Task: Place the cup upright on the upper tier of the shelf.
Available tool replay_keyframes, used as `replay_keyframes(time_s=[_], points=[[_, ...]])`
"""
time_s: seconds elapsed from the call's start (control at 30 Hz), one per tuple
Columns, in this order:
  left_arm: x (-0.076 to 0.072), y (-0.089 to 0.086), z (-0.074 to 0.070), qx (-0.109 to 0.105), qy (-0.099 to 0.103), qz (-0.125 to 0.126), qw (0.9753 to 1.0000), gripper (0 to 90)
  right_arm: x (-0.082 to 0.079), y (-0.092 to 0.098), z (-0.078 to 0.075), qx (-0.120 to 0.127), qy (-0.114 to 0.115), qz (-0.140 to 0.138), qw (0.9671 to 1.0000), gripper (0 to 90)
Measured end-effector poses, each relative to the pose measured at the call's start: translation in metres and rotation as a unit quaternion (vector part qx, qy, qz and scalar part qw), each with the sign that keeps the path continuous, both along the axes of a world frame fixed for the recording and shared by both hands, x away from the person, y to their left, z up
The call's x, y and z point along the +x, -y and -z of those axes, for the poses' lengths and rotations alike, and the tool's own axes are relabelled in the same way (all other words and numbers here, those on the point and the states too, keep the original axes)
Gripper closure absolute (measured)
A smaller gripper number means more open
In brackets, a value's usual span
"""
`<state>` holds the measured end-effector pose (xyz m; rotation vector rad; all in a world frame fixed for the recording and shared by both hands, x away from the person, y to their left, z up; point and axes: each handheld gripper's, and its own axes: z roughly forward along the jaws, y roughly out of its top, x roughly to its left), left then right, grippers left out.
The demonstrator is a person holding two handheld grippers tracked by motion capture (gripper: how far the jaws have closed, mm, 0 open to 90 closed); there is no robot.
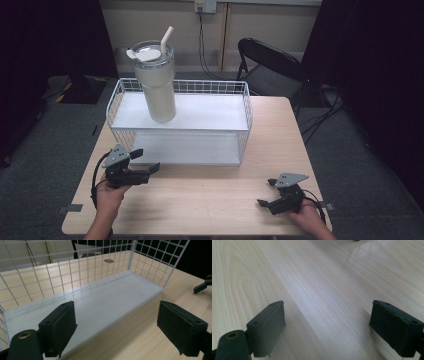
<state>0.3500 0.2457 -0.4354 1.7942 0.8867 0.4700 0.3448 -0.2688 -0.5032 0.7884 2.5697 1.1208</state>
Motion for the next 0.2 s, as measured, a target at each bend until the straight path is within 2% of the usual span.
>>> replay_keyframes(time_s=[0.1, 0.2], points=[[-0.003, 0.003, 0.01, 0.011, -0.006, 0.003, 0.9999, 14.8, 0.0, 0.0, 0.0, 0.0, 0.0, 0.0, 1.0, 12.2], [-0.005, 0.003, 0.017, -0.002, -0.015, -0.002, 0.9999, 14.9, 0.0, 0.0, 0.0, 0.0, 0.0, 0.0, 1.0, 12.2]])
